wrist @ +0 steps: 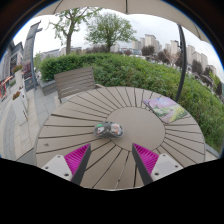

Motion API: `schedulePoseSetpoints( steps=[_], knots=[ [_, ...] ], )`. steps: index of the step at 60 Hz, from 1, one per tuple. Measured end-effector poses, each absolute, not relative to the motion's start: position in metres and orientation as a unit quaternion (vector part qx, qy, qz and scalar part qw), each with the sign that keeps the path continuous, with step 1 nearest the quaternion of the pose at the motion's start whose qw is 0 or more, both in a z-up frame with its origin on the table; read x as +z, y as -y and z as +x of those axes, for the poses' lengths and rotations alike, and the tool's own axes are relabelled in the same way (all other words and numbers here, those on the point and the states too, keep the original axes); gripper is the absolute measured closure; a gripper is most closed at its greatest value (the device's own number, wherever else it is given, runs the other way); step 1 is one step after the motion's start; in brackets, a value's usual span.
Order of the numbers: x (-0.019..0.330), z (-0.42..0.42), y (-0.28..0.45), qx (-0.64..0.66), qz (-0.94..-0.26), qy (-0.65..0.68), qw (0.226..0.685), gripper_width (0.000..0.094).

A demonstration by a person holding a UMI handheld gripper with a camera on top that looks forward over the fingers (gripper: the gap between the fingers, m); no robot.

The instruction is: Arrange mouse

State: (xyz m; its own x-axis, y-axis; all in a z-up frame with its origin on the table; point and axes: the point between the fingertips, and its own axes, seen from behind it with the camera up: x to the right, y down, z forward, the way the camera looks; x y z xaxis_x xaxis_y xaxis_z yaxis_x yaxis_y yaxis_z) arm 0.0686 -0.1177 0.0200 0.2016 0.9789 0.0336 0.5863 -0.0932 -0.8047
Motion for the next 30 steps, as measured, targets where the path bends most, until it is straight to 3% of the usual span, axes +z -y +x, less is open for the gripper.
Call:
schedulePoseSetpoints(
  steps=[12,30],
  knots=[
    [-0.010,0.032,0.094,0.267,-0.687,0.571,0.360,0.0090],
    [-0.014,-0.025,0.065,0.273,-0.697,0.554,0.365,0.0085]
  ],
)
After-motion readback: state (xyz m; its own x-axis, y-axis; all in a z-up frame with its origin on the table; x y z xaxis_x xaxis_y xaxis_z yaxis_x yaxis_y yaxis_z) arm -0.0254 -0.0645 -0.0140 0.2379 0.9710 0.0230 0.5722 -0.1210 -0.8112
